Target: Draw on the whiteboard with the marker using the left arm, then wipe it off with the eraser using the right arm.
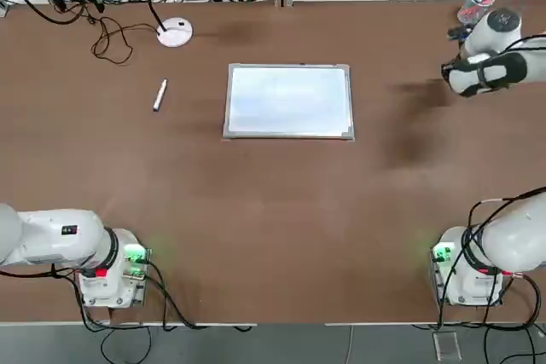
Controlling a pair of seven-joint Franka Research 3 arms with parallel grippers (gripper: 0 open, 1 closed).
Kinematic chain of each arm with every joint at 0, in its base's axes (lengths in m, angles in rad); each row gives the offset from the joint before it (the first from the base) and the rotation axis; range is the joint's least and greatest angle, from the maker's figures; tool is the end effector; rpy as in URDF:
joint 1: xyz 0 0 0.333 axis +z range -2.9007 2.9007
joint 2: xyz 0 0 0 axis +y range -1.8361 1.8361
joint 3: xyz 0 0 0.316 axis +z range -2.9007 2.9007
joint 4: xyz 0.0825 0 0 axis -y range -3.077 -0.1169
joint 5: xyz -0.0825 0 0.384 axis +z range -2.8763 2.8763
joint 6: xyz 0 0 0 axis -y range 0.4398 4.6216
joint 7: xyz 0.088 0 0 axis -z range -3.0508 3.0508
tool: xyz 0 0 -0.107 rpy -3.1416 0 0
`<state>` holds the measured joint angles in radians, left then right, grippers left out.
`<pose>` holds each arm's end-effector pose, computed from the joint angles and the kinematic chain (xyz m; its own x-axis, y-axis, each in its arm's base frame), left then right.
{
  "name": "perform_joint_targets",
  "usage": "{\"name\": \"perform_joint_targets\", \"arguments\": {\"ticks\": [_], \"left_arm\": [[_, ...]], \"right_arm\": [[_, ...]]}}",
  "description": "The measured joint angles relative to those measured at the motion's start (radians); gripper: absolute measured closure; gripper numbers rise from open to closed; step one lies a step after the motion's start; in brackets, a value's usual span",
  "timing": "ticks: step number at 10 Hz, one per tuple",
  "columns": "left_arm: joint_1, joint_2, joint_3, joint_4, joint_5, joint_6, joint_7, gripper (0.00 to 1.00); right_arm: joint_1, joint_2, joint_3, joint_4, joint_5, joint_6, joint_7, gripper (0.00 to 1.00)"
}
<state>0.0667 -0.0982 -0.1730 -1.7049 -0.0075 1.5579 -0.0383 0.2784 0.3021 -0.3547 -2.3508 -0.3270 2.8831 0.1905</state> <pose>0.5174 -0.0603 0.6123 0.9966 -0.0663 -0.0498 -0.0669 -0.9977 -0.0113 0.5346 -0.0247 0.2324 0.9685 0.0910 0.2318 0.0408 -0.9762 0.2128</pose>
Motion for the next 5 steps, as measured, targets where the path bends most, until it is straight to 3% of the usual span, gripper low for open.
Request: {"name": "perform_joint_targets", "arguments": {"ticks": [5], "left_arm": [[-0.002, 0.013, -0.001, 0.003, 0.0, 0.013, 0.001, 0.0]], "right_arm": [[-0.003, 0.042, 0.004, 0.005, 0.001, 0.031, 0.02, 0.44]]}}
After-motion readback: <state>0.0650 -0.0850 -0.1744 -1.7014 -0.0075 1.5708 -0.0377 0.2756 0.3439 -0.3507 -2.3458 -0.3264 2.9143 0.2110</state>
